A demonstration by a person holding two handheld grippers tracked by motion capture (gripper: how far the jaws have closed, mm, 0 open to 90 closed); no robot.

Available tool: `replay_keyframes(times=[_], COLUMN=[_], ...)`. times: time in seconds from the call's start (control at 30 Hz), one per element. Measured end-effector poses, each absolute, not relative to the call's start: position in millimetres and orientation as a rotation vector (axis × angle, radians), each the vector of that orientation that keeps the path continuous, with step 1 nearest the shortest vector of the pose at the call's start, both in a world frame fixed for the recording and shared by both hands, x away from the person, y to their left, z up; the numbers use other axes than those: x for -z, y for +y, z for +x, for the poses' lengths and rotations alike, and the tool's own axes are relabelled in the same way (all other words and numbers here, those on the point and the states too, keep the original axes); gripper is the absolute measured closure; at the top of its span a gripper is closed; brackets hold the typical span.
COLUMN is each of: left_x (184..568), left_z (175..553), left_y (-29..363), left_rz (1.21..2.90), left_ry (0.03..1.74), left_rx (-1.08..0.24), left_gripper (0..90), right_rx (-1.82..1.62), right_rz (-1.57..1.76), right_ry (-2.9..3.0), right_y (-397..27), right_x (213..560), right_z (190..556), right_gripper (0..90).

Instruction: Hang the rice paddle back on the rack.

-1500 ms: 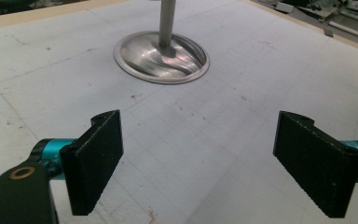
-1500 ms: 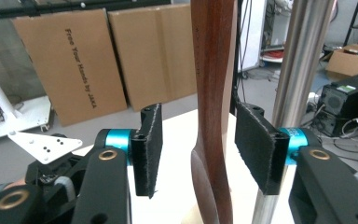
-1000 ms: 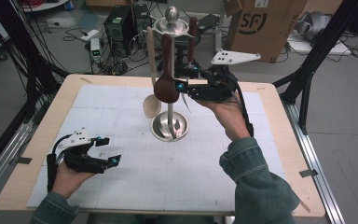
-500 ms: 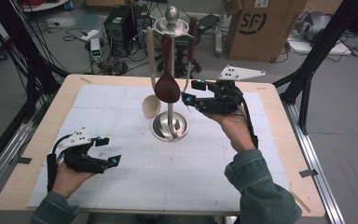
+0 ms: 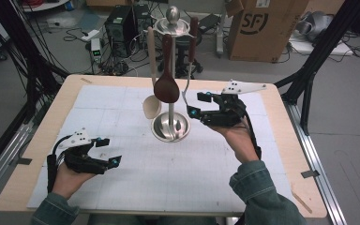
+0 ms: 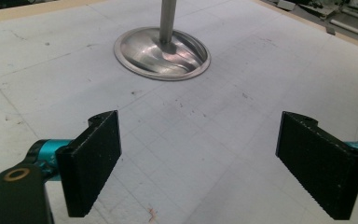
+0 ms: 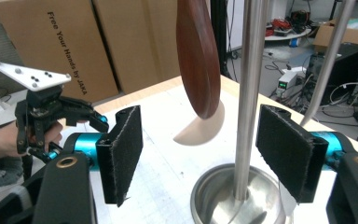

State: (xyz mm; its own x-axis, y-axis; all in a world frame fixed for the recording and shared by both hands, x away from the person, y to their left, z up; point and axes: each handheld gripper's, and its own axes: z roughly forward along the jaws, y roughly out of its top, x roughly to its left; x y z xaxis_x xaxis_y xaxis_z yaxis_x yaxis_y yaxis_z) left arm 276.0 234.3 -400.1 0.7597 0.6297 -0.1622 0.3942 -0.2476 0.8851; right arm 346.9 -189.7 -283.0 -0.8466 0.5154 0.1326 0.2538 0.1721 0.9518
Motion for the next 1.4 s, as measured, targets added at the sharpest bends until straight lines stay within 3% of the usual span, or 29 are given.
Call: replay_keyframes(times=[0.8,1.0,1.4], left_x=[400,400,400], left_z=[275,275,275], left_y=[234,234,234], left_rz=[1.876,1.877,1.885], left_ry=[0.784,0.785,0.791], left_rx=[-0.268,-0.265,-0.27], left_gripper=[13.1,12.9,10.4], right_rx=[-1.656,-1.616,-1.551], right_rz=[0.809,0.863,0.864], right_ry=[2.288,2.293,2.31], right_y=[-200,-203,-212], right_x=[331,340,359], right_z=[335,332,321], right_gripper=[27.3,20.3,15.3])
